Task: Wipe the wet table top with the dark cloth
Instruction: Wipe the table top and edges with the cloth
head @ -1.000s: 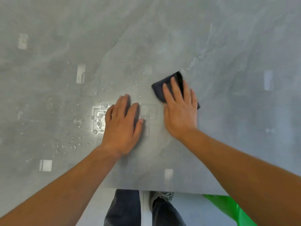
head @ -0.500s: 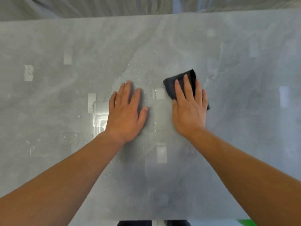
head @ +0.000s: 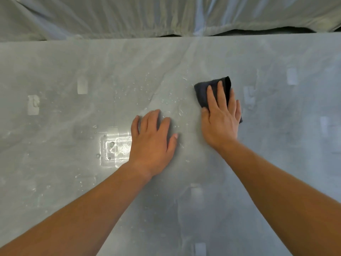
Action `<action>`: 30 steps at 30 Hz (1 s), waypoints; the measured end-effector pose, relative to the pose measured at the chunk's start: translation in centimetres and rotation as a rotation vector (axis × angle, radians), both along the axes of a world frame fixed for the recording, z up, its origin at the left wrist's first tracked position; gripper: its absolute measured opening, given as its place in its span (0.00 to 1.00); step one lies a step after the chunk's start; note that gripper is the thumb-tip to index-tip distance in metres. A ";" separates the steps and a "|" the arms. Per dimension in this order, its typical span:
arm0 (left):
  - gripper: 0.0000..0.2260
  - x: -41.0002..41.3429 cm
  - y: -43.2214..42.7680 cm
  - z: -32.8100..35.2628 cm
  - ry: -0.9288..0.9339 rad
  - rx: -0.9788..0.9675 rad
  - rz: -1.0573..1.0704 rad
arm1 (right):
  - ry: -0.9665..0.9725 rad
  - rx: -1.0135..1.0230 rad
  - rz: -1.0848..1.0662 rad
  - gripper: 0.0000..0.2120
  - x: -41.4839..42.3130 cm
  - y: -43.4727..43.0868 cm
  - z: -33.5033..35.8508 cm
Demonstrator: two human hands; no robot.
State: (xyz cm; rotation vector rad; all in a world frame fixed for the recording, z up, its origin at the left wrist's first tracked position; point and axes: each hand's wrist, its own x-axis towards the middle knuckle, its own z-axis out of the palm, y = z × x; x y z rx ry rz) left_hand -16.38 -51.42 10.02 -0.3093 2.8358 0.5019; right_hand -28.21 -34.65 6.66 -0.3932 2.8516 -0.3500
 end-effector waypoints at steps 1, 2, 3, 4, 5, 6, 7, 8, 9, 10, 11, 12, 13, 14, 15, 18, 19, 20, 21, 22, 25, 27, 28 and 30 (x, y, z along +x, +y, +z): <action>0.25 -0.2 -0.2 -0.1 0.011 0.009 -0.002 | -0.001 0.008 0.044 0.28 1.0 0.2 0.1; 0.26 -0.5 -0.5 -0.2 0.016 0.013 -0.003 | 0.000 0.020 0.114 0.27 1.9 0.7 0.2; 0.27 -0.8 -0.7 -0.4 0.015 0.013 -0.001 | -0.001 0.030 0.192 0.27 2.6 1.4 0.4; 0.27 -1.3 -0.9 -0.6 0.009 0.009 0.004 | -0.005 0.036 0.259 0.27 3.0 2.2 0.4; 0.28 -1.7 -1.2 -0.9 0.001 0.002 0.013 | -0.008 0.035 0.303 0.27 3.0 2.8 0.5; 0.29 -2.2 -1.4 -1.1 -0.006 -0.003 0.025 | -0.012 0.032 0.321 0.27 2.6 3.2 0.5; 0.29 -2.6 -1.6 -1.2 -0.013 -0.001 0.038 | -0.013 0.030 0.308 0.27 2.0 3.3 0.5; 0.29 -2.9 -1.8 -1.3 -0.017 0.007 0.053 | -0.009 0.026 0.266 0.27 1.2 3.0 0.5; 0.29 -3.1 -1.9 -1.4 -0.019 0.018 0.067 | -0.002 0.017 0.200 0.28 0.1 2.3 0.4; 0.28 -3.2 -1.8 -1.4 -0.019 0.026 0.077 | 0.006 0.006 0.129 0.28 -1.4 1.4 0.4; 0.28 -3.2 -1.8 -1.5 -0.016 0.028 0.083 | 0.013 -0.005 0.067 0.28 -3.1 0.2 0.3; 0.28 -3.2 -1.6 -1.5 -0.007 0.026 0.088 | 0.016 -0.017 0.021 0.29 -4.9 -1.2 0.1; 0.28 -3.3 -1.5 -1.6 0.007 0.026 0.093 | 0.018 -0.024 -0.008 0.29 -6.5 -2.5 -0.1; 0.28 -3.3 -1.4 -1.7 0.021 0.026 0.100 | 0.028 -0.024 -0.021 0.29 -7.8 -3.6 -0.3; 0.28 -3.4 -1.3 -1.8 0.034 0.023 0.109 | 0.042 -0.019 -0.017 0.28 -8.6 -4.5 -0.4; 0.28 -3.4 -1.1 -2.1 0.038 0.006 0.121 | 0.074 -0.027 0.120 0.28 -7.2 -4.6 -0.6; 0.28 -3.3 -1.1 -2.2 0.031 0.008 0.122 | 0.079 -0.029 0.204 0.27 -5.8 -3.7 -0.5; 0.28 -3.3 -1.0 -2.2 0.025 0.013 0.124 | 0.083 -0.026 0.289 0.27 -4.2 -2.7 -0.5; 0.28 -3.2 -1.0 -2.1 0.021 0.021 0.127 | 0.078 -0.020 0.363 0.26 -2.7 -1.6 -0.4; 0.28 -3.3 -0.9 -2.0 0.018 0.028 0.132 | 0.069 -0.017 0.421 0.26 -2.0 -0.7 -0.3; 0.27 -3.4 -1.0 -1.9 0.026 0.032 0.141 | 0.052 -0.015 0.514 0.26 -4.7 -0.2 -0.1; 0.27 -3.4 -0.9 -1.9 0.035 0.015 0.140 | 0.070 -0.006 0.452 0.27 -7.8 -1.8 -0.3; 0.27 -3.5 -0.9 -1.9 0.037 0.001 0.140 | 0.077 -0.006 0.394 0.27 -8.9 -2.7 -0.3; 0.26 -3.5 -0.9 -2.1 0.040 -0.024 0.141 | 0.086 -0.005 0.313 0.27 -9.1 -4.2 -0.7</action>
